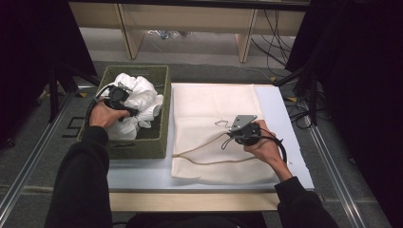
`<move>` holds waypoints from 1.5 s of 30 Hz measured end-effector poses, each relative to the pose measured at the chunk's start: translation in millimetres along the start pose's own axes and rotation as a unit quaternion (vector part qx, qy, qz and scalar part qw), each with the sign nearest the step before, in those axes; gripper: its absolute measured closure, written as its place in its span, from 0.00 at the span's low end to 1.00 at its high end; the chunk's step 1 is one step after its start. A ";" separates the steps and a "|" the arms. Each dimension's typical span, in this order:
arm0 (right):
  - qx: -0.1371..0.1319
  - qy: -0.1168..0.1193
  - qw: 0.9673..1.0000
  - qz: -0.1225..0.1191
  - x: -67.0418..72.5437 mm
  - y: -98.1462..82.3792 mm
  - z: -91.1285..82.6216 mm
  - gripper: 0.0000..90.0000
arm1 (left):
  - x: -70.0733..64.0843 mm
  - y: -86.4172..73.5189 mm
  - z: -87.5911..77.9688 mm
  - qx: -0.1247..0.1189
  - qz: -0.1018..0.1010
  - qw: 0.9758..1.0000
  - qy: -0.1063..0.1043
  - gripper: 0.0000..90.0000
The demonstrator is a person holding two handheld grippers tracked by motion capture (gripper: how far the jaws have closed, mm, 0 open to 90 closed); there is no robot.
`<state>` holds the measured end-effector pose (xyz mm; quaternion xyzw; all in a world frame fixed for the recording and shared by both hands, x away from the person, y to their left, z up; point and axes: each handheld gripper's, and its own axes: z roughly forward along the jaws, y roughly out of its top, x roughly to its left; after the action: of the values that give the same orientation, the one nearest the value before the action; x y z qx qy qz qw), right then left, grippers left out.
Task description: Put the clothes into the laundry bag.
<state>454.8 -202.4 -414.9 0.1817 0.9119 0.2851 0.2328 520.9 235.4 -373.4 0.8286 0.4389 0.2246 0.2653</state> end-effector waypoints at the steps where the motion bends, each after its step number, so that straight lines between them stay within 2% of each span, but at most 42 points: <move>1: -0.001 0.000 1.000 0.000 -0.2 0.0 -0.1 0.97 | 0.7 0.7 -3.9 -0.002 0.000 1.000 -0.001 0.60; 3: -0.002 0.000 1.000 -0.002 -0.7 0.2 -0.1 0.97 | 0.7 0.6 -8.6 -0.028 0.001 1.000 0.003 0.60; 5: -0.002 0.000 1.000 -0.002 -0.8 0.2 -0.1 0.97 | 1.3 1.2 -16.2 -0.030 -0.001 1.000 -0.001 0.60; 6: -0.003 -0.001 1.000 -0.003 -1.0 0.2 -0.1 0.97 | 2.1 2.3 -23.4 -0.020 0.001 1.000 -0.006 0.61; 8: -0.006 -0.003 1.000 -0.011 -2.4 0.7 -0.7 0.98 | 0.5 2.5 -33.8 -0.034 -0.026 0.999 -0.020 0.61; 10: -0.010 -0.013 1.000 -0.004 -2.4 1.0 -2.2 0.98 | -0.8 5.5 -46.3 -0.048 -0.026 0.998 -0.033 0.61; 12: -0.011 -0.011 1.000 -0.003 -3.6 2.1 -4.4 0.98 | -5.0 9.8 -59.0 -0.056 -0.012 0.998 -0.039 0.61; 14: -0.018 -0.015 1.000 -0.005 -5.7 3.0 -6.7 0.98 | -10.5 14.3 -70.7 -0.064 -0.007 0.997 -0.047 0.61; 15: -0.019 -0.016 1.000 0.002 -6.3 3.2 -8.3 0.98 | -11.9 16.8 -76.3 -0.067 0.005 0.996 -0.051 0.61; 16: -0.022 -0.018 1.000 -0.002 -7.4 3.5 -8.6 0.98 | -15.7 18.5 -81.6 -0.070 0.000 0.996 -0.055 0.61; 17: -0.022 -0.018 1.000 -0.001 -7.5 3.6 -9.2 0.98 | -16.1 20.4 -85.3 -0.072 0.014 0.996 -0.056 0.61; 18: -0.025 -0.018 0.999 -0.009 -8.6 3.7 -9.4 0.98 | -18.6 22.0 -89.7 -0.073 0.017 0.995 -0.060 0.61; 19: -0.022 -0.016 1.000 -0.002 -7.9 3.5 -9.9 0.98 | -22.3 23.8 -93.9 -0.074 0.020 0.995 -0.064 0.61; 23: -0.021 -0.014 1.000 -0.002 -7.7 3.1 -10.0 0.98 | -35.1 25.2 -104.7 -0.076 0.034 0.994 -0.074 0.61; 25: -0.019 -0.016 1.000 0.007 -7.1 2.7 -10.4 0.98 | -41.6 23.9 -108.5 -0.082 0.037 0.993 -0.080 0.61; 27: -0.021 -0.017 1.000 0.006 -7.7 2.7 -10.4 0.98 | -48.0 21.8 -114.5 -0.085 0.039 0.992 -0.087 0.61; 28: -0.023 -0.016 1.000 0.000 -8.7 2.7 -10.1 0.98 | -50.1 20.6 -117.7 -0.088 0.042 0.991 -0.091 0.61; 30: -0.022 -0.017 1.000 0.000 -8.9 2.7 -10.3 0.98 | -56.9 17.0 -122.5 -0.102 0.035 0.990 -0.094 0.61; 32: -0.022 -0.017 1.000 0.000 -8.8 2.8 -10.2 0.98 | -63.3 14.1 -128.2 -0.099 0.045 0.988 -0.106 0.61; 34: -0.020 -0.019 1.000 0.008 -7.6 2.8 -10.3 0.98 | -70.3 12.0 -133.0 -0.104 0.045 0.987 -0.111 0.61; 35: -0.021 -0.018 1.000 0.005 -8.2 2.9 -10.4 0.98 | -72.5 11.3 -134.5 -0.106 0.047 0.986 -0.116 0.61; 36: -0.021 -0.018 1.000 0.005 -8.2 3.0 -10.6 0.98 | -77.9 9.6 -137.5 -0.105 0.036 0.985 -0.129 0.61; 37: -0.021 -0.018 1.000 0.008 -8.3 2.9 -10.9 0.98 | -79.5 9.6 -138.9 -0.110 0.043 0.984 -0.131 0.61; 38: -0.025 -0.019 1.000 0.001 -9.3 3.0 -10.7 0.98 | -82.9 8.9 -140.7 -0.109 0.038 0.984 -0.139 0.61; 43: -0.024 -0.022 0.999 0.012 -9.1 3.1 -11.6 0.98 | -102.3 7.3 -149.1 -0.116 0.042 0.978 -0.171 0.61; 45: -0.024 -0.021 0.999 0.011 -9.6 3.1 -12.0 0.98 | -112.1 6.3 -152.5 -0.119 0.046 0.974 -0.189 0.61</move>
<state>457.0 -209.7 -401.2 0.1919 0.8977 0.3054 0.2529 374.9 174.5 -269.3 0.8378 0.3124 0.1263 0.4296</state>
